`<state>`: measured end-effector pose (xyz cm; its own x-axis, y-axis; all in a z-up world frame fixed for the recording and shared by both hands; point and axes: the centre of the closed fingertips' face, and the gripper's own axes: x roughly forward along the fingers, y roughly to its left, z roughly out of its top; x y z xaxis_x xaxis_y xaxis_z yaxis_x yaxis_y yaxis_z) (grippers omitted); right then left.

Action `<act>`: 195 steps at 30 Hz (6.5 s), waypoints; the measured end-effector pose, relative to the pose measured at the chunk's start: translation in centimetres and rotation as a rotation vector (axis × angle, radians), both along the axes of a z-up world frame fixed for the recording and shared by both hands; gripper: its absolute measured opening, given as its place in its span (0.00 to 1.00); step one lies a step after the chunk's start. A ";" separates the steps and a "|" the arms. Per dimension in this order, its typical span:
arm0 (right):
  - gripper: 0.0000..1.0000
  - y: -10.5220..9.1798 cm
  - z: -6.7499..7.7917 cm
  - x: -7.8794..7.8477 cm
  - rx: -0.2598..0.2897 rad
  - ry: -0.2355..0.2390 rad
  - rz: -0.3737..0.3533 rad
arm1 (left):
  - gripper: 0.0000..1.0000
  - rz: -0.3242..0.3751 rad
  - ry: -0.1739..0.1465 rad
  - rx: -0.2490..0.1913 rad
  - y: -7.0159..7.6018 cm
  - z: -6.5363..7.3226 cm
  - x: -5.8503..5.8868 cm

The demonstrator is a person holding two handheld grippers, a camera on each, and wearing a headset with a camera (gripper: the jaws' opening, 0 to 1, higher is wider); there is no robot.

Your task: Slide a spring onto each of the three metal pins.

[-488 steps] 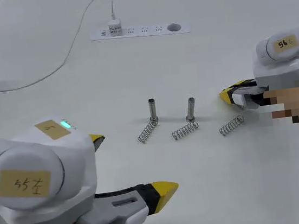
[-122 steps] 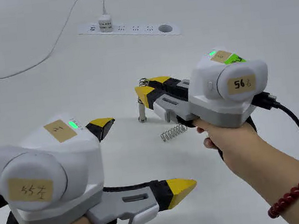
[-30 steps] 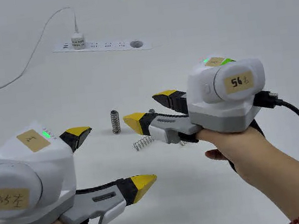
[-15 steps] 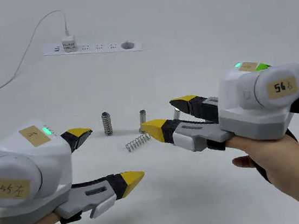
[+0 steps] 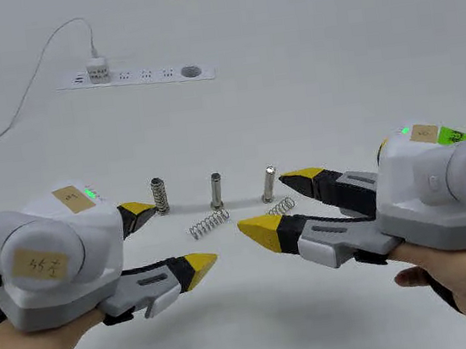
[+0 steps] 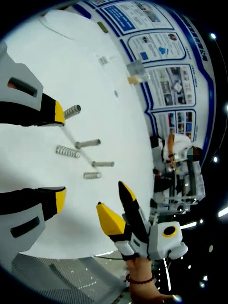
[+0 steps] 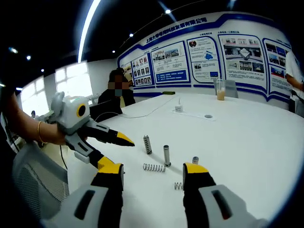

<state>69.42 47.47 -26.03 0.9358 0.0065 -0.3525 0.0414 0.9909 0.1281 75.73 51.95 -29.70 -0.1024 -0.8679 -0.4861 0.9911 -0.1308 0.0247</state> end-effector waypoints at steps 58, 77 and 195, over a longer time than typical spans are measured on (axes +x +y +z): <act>0.48 -0.7 -1.2 -1.7 0.102 0.028 -0.066 | 0.10 -0.091 -0.038 0.108 -2.8 -4.8 0.3; 0.46 -0.5 1.8 0.4 0.261 -0.074 -0.116 | 0.10 -0.074 -0.025 -0.066 -1.2 0.9 -1.7; 0.11 -3.4 0.6 8.7 -0.019 -0.098 -0.083 | 0.68 0.090 0.080 -0.077 2.0 2.4 -1.7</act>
